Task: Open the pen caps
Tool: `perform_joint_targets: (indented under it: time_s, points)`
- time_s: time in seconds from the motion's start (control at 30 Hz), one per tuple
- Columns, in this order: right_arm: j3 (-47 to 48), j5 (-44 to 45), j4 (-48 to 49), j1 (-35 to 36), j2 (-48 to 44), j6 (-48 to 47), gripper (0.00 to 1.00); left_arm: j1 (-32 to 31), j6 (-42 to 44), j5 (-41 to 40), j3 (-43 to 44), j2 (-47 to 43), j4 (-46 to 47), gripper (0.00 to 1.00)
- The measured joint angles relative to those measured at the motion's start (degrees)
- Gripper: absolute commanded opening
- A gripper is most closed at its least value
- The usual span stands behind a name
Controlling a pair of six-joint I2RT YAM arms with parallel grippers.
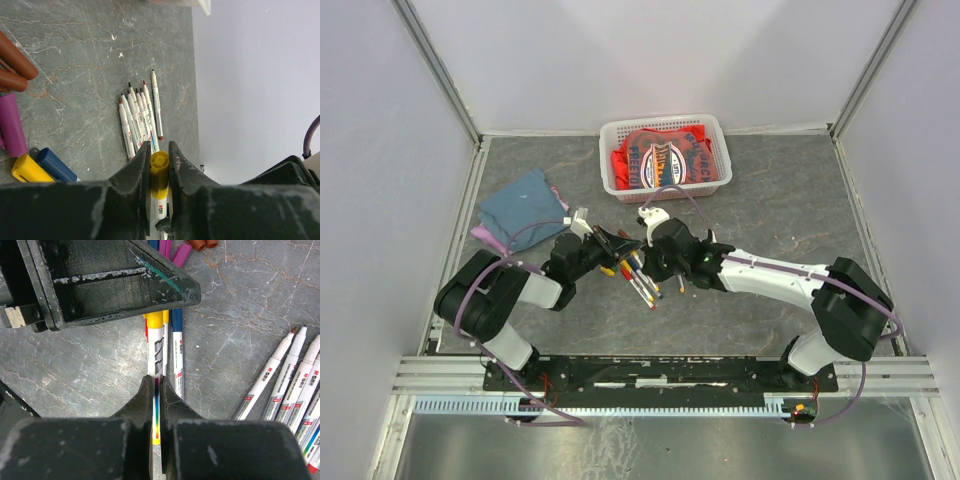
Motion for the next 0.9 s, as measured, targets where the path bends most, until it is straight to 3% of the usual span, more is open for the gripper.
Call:
perform_joint_targets:
  time_s: [0.07, 0.17, 0.33, 0.63, 0.8, 0.9]
  points:
    - [-0.1, -0.5, 0.0, -0.3, -0.4, 0.2, 0.01, 0.0, -0.2, 0.0, -0.1, 0.1, 0.7, 0.03]
    - [-0.3, -1.1, 0.1, -0.6, -0.9, 0.3, 0.02, 0.0, -0.5, 0.3, -0.3, 0.1, 1.9, 0.03]
    - [-0.3, -2.7, 0.1, -1.2, -1.2, 0.4, 0.19, 0.0, -0.6, 0.6, -0.8, 0.3, 4.1, 0.03]
    - [-0.1, -5.2, 0.0, -2.5, -1.2, 0.8, 0.23, 0.0, -2.2, 2.8, -0.9, 3.1, 10.4, 0.03]
    - [0.7, -6.5, 0.1, -3.1, -1.2, 1.2, 0.23, 0.0, -3.2, 3.6, -0.9, 3.3, 12.7, 0.03]
    - [1.1, -7.6, 0.0, -3.5, -0.9, 1.4, 0.03, 0.1, -3.4, 3.9, -0.9, 3.3, 13.3, 0.03]
